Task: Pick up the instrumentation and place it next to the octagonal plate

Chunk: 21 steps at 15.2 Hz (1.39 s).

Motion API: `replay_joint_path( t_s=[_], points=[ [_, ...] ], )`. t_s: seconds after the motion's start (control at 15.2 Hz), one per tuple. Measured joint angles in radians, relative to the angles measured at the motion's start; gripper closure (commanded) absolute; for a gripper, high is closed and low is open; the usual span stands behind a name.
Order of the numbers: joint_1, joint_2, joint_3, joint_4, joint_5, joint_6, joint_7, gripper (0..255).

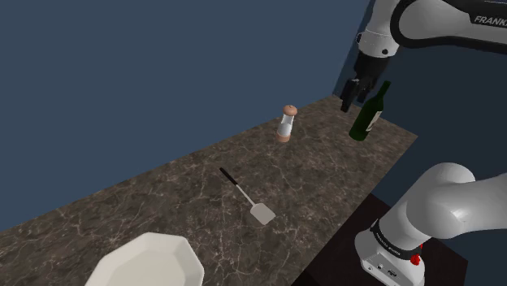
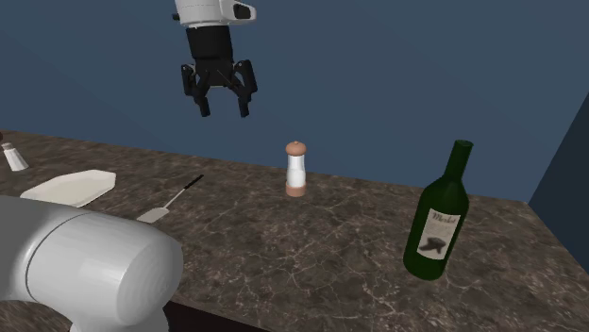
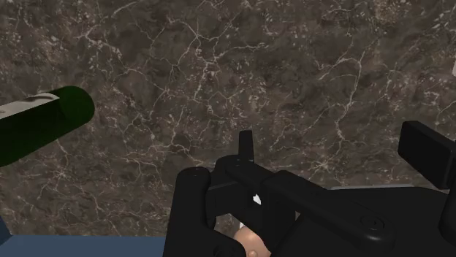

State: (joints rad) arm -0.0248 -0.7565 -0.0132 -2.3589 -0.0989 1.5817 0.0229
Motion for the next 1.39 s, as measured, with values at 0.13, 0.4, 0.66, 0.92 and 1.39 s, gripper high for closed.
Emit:
replay_joint_path(
  t_s=[0.13, 0.4, 0.66, 0.92, 1.39],
  points=[
    [0.0, 0.017, 0.0, 0.003, -0.001, 0.014, 0.001, 0],
    [-0.004, 0.129, -0.01, 0.024, -0.018, 0.107, -0.007, 0],
    [-0.011, 0.277, -0.028, 0.072, -0.037, 0.211, -0.023, 0],
    [-0.014, 0.423, -0.035, 0.139, -0.049, 0.294, -0.028, 0],
    [-0.025, 0.683, -0.053, 0.304, -0.066, 0.398, -0.05, 0]
  ],
)
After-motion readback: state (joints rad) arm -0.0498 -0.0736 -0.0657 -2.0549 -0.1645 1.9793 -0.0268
